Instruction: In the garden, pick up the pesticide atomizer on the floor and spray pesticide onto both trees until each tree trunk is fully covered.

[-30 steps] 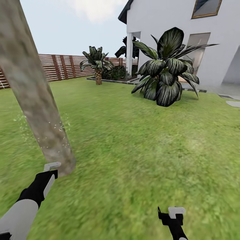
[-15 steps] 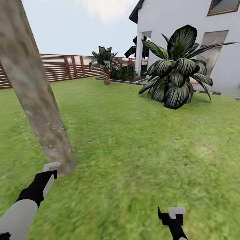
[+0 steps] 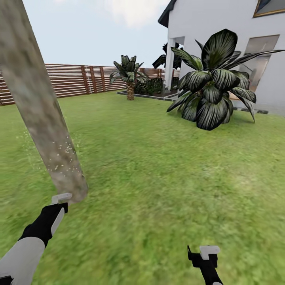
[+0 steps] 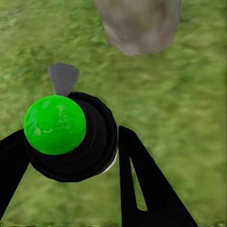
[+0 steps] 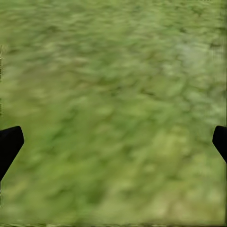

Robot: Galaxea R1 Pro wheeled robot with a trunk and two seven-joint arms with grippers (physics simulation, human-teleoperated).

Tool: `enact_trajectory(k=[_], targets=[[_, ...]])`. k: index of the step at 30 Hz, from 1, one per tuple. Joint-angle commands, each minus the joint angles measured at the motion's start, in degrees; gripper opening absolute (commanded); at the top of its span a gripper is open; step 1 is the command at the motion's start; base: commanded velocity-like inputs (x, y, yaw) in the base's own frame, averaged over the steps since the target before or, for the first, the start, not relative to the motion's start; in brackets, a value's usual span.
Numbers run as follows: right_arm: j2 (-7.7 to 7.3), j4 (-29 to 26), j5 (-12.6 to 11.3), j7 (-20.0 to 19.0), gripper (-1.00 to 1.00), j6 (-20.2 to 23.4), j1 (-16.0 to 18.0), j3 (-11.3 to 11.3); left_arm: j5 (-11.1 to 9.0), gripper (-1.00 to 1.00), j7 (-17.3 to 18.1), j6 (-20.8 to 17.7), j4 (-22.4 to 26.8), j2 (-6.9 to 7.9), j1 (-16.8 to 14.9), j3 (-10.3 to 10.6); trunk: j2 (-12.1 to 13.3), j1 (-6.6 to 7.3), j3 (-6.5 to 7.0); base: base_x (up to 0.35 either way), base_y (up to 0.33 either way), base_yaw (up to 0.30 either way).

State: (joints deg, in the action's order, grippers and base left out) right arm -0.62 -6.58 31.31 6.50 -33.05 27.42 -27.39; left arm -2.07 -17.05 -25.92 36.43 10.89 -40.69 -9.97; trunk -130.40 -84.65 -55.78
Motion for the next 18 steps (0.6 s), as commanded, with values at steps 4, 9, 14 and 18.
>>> enact_trajectory(k=[4,9,14,18], targets=[[0.0,0.0,0.0,0.0,1.0,0.0,0.0,0.0,0.0,-1.0,0.1,0.0,0.0,0.0,0.0,0.0,0.0,0.0,0.0,-0.205,-0.09,0.215],[0.0,0.1,0.1,0.0,1.0,0.0,0.0,0.0,-0.3,-1.0,0.2,0.0,1.6,-0.25,-0.3,0.1,0.0,0.0,0.0,-0.028,-0.01,0.038],[-0.07,0.0,0.0,0.0,1.0,0.0,0.0,0.0,-0.1,-1.0,0.0,-0.4,4.4,0.4,-1.1,0.0,0.0,0.0,0.0,-0.001,0.0,0.002],[-0.09,0.0,0.0,0.0,1.0,0.0,0.0,0.0,-0.3,-1.0,0.3,-0.5,4.9,5.01,-1.1,-0.1,0.0,0.0,0.0,0.0,0.0,0.0]])
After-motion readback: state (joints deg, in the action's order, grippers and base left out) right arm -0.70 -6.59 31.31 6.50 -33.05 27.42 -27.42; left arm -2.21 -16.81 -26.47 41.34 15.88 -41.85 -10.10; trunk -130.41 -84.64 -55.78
